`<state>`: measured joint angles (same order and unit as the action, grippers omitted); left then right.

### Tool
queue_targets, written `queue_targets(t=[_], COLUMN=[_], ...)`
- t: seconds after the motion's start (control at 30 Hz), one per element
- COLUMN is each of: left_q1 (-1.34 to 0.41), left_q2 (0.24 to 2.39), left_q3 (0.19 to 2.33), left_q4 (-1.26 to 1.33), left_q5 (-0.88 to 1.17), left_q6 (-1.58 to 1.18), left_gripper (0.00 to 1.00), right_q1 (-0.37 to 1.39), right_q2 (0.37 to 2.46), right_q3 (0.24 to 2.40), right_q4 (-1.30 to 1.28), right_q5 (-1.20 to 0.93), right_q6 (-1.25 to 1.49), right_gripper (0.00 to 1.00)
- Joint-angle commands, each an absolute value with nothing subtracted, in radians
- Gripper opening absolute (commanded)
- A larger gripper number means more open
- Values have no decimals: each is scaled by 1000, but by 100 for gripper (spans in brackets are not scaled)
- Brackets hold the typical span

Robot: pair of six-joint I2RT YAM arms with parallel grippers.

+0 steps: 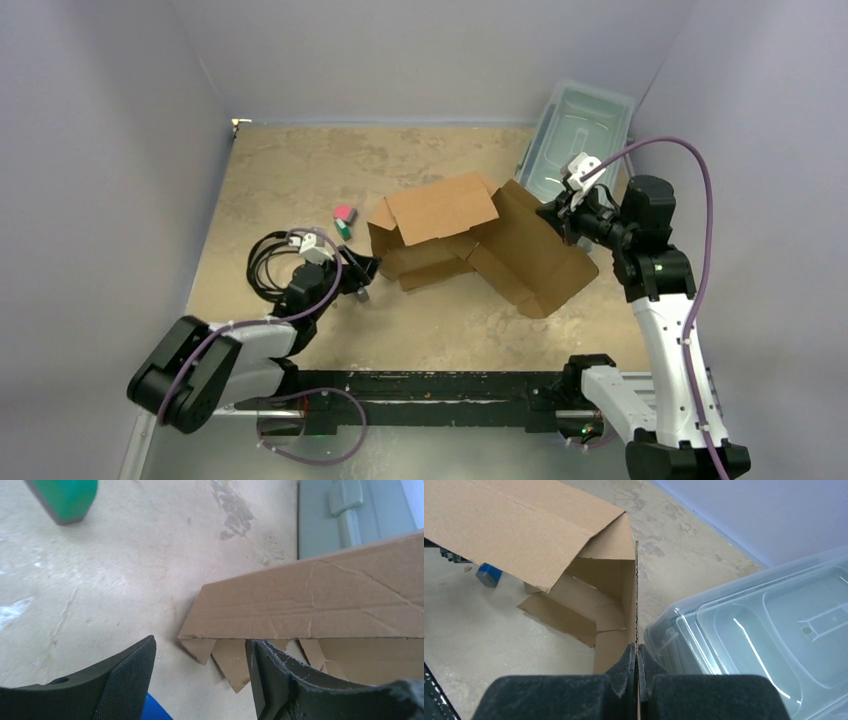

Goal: Fold the paper box

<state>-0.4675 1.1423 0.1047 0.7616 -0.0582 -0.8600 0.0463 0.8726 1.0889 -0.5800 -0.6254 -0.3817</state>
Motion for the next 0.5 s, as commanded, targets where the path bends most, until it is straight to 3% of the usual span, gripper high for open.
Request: queue_targets(t=[0.0, 0.23, 0.47], left_q1=[-430, -423, -423], left_q2=[1283, 1385, 1280], left_q3=[106, 103, 173], left_q4=[1100, 1218, 973], left_q5=[109, 194, 185], left_q6=[-869, -862, -702], left_gripper=[64, 62, 62], right_q1=[30, 11, -39], right_q2=[879, 902, 935], right_q3=[1123, 1143, 1183], right_q4=[-573, -573, -585], right_q5=[-692, -684, -756], right_q6=[-363, -342, -317], right_gripper=[0, 0, 0])
